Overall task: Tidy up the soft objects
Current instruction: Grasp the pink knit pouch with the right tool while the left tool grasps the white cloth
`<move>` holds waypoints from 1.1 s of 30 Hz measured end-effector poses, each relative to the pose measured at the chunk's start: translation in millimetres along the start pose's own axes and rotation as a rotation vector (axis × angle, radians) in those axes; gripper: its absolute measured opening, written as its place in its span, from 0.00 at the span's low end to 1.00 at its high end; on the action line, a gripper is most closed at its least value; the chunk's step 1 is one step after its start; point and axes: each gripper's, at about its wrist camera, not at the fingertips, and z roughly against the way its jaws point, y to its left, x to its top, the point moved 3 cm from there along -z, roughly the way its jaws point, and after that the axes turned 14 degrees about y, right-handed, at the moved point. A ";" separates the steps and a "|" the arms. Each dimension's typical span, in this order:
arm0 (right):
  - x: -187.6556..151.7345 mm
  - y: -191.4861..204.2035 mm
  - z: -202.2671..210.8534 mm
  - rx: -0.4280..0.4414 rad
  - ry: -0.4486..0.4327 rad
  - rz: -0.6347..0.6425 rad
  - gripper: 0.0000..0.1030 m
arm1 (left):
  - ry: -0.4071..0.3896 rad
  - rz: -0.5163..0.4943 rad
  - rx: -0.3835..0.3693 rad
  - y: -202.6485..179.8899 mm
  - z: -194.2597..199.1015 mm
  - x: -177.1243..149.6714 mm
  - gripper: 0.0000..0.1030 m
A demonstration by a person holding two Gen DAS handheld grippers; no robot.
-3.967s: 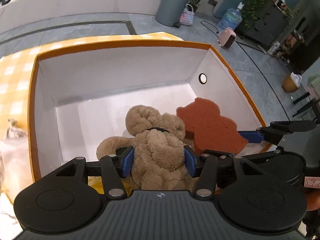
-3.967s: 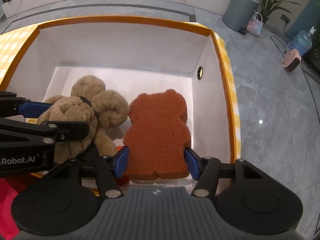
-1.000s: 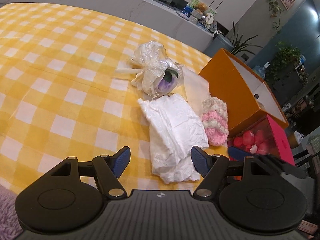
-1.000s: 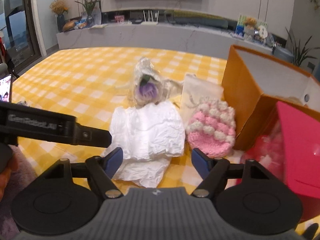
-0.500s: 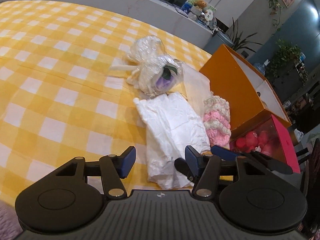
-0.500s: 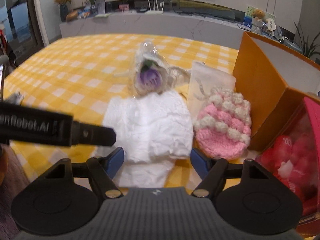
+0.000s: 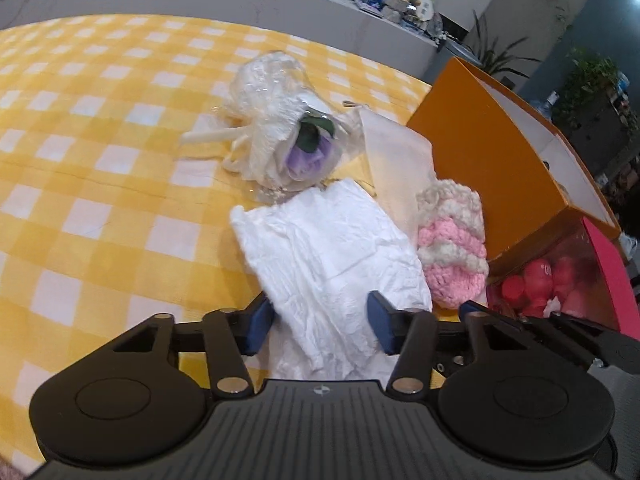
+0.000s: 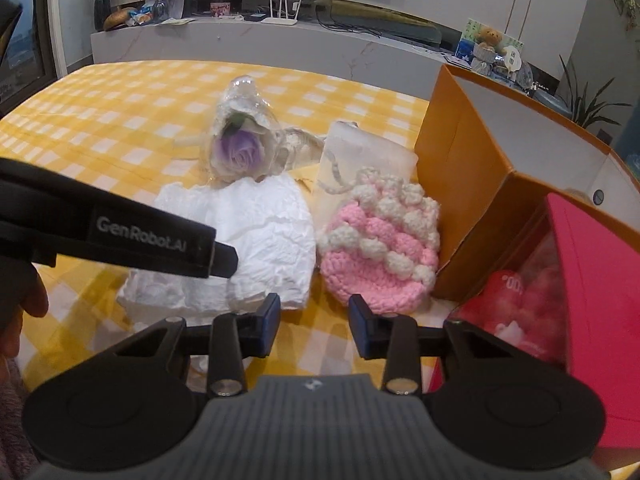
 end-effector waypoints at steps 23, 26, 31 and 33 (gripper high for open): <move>12.2 -2.4 -18.9 -0.182 -0.007 0.095 0.51 | -0.119 -0.064 0.057 11.0 35.5 -15.5 0.29; 12.4 -1.7 -23.1 -0.181 -0.008 0.097 0.51 | -0.106 -0.028 0.032 14.5 30.3 -14.8 0.59; 11.4 -2.5 -28.1 -0.176 0.001 0.105 0.20 | -0.047 0.011 0.056 18.8 16.1 -14.1 0.62; 9.2 -0.2 -25.3 -0.187 -0.009 0.127 0.10 | -0.037 0.014 0.062 19.8 13.7 -14.2 0.62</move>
